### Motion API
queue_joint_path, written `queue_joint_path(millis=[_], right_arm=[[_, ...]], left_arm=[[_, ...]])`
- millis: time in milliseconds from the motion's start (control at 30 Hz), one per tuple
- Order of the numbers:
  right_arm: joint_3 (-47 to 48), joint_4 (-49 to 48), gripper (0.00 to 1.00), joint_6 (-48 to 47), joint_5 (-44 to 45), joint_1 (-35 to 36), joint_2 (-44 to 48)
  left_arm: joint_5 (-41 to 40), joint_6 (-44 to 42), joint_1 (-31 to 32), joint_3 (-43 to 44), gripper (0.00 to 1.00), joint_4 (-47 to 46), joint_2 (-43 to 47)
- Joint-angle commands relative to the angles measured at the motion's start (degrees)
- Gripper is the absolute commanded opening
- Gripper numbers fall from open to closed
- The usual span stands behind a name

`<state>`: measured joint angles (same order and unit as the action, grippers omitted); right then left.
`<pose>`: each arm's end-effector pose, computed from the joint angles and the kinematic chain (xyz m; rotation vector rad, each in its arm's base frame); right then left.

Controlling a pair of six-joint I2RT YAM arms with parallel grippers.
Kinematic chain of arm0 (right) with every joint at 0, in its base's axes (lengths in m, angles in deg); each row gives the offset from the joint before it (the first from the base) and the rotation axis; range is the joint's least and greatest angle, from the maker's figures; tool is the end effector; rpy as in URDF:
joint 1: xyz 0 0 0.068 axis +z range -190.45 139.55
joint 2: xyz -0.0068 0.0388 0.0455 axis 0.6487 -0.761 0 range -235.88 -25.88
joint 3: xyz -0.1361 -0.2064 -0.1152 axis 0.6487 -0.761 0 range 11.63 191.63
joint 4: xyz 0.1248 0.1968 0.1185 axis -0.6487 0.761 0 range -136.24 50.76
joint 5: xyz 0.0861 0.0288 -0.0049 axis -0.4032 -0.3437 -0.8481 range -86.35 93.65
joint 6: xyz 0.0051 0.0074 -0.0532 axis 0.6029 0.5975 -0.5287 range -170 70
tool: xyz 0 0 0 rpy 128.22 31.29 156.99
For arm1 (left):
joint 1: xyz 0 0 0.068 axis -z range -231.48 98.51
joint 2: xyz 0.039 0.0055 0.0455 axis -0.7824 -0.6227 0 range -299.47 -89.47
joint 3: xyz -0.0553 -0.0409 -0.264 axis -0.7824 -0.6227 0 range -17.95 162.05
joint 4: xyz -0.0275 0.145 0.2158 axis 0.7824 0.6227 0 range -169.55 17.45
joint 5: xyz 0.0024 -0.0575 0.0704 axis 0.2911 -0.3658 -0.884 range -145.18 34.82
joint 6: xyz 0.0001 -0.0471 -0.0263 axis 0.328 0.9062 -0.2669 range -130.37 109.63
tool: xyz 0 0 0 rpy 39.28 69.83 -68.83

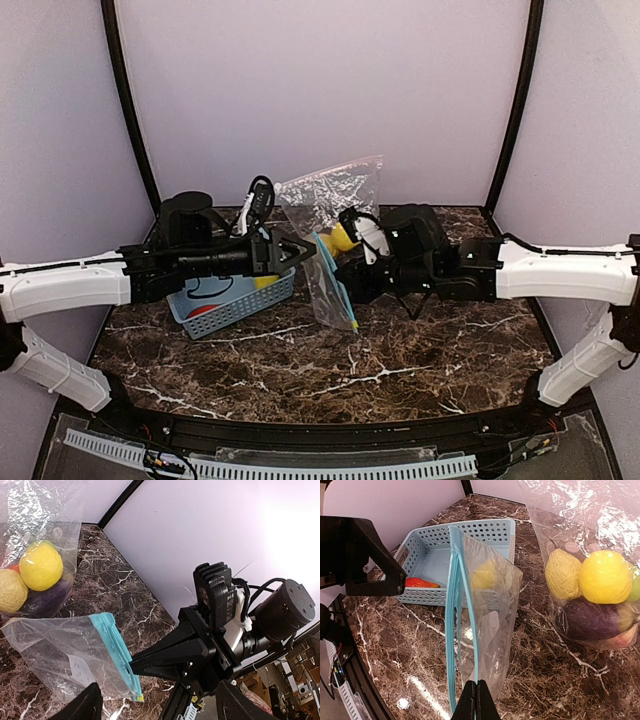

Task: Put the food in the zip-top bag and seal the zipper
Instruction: Open the zipper food storage bag.

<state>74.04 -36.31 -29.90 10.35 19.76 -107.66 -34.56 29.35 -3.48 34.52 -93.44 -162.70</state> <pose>0.1668 0.2832 0.2965 -0.6715 2.0556 0.7192 0.1919 -0.2319 0.3227 0.4386 1.8549 -1.4030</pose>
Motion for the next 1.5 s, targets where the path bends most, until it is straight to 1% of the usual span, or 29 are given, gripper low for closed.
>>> queue_joint_path(millis=[0,167,233,300,367,400,433,533,633,767,867,1067,1100,1133,1167,1200,1300,1400,1467], right_arm=[[2.72,-0.54,0.0,1.27,3.0,1.19,-1.5],[2.85,-0.68,0.0,1.18,2.13,1.32,-2.44],[2.96,-1.0,0.0,1.05,1.25,1.42,-2.69],[2.98,-1.19,0.0,0.94,0.8,1.41,-2.96],[3.08,-1.3,0.0,0.83,0.63,1.52,-3.12],[3.07,-1.38,0.0,0.82,0.69,1.64,-3.19],[3.07,-1.47,0.0,0.82,0.63,1.64,-3.14],[2.91,-1.87,0.0,0.67,0.34,1.73,-3.04],[2.64,-2.42,0.0,0.54,-0.16,1.76,-2.83],[2.45,-2.98,0.0,0.18,-0.99,1.75,-2.85],[2.4,-3.38,0.0,0.07,-1.59,1.76,-3.01],[2.36,-3.36,0.0,0.12,-1.57,1.77,-3.43],[2.38,-3.22,0.0,0.3,-1.34,1.76,-3.46],[2.43,-3.06,0.0,0.56,-0.87,1.81,-3.51],[2.5,-2.77,0.0,1.1,-0.25,1.74,-3.67],[2.76,-2.11,0.0,1.74,0.9,1.73,-3.8],[4.1,1.23,0.0,3.69,6.31,1.77,-4.35],[5.01,4.51,0.0,5.29,10.92,1.74,-4.62],[5.24,5.98,0.0,5.93,12.5,1.79,-4.44]], left_arm=[[-2.04,3.5,0.24,-1.17,0.79,-5.61,-2.0],[-2.14,3.6,0.21,-1.32,0.79,-5.86,-4.79],[-2.22,3.65,0.22,-1.32,0.78,-6.16,-5.83],[-2.13,3.7,0.22,-1.13,0.74,-6.74,-6.87],[-2.13,3.74,0.23,-0.87,0.68,-7.27,-7.73],[-2.33,3.64,0.24,-0.78,0.63,-7.31,-8.03],[-2.47,3.58,0.24,-0.55,0.61,-7.3,-8.48],[-3.72,2.87,0.22,-0.17,0.49,-5.8,-9.03],[-4.84,2.12,0.2,0.19,0.42,-4.0,-9.52],[-5.77,1.77,0.24,0.12,0.39,-2.51,-10.11],[-5.99,1.79,0.23,0.23,0.35,-2.42,-10.83],[-6.35,2.18,0.2,0.42,0.21,-2.53,-11.72],[-6.32,2.23,0.23,0.43,0.18,-2.76,-11.78],[-6.35,2.21,0.24,0.44,0.13,-2.83,-11.81],[-6.41,2.2,0.24,0.44,0.1,-2.62,-11.92],[-6.81,2.07,0.2,0.49,0.04,-1.99,-11.97],[-8.56,1.09,0.23,0.53,0.01,1.05,-11.56],[-12.28,-0.7,0.22,0.6,0.01,6.81,-10.86],[-15.0,-2.15,0.22,0.84,0.01,11.08,-10.32]])
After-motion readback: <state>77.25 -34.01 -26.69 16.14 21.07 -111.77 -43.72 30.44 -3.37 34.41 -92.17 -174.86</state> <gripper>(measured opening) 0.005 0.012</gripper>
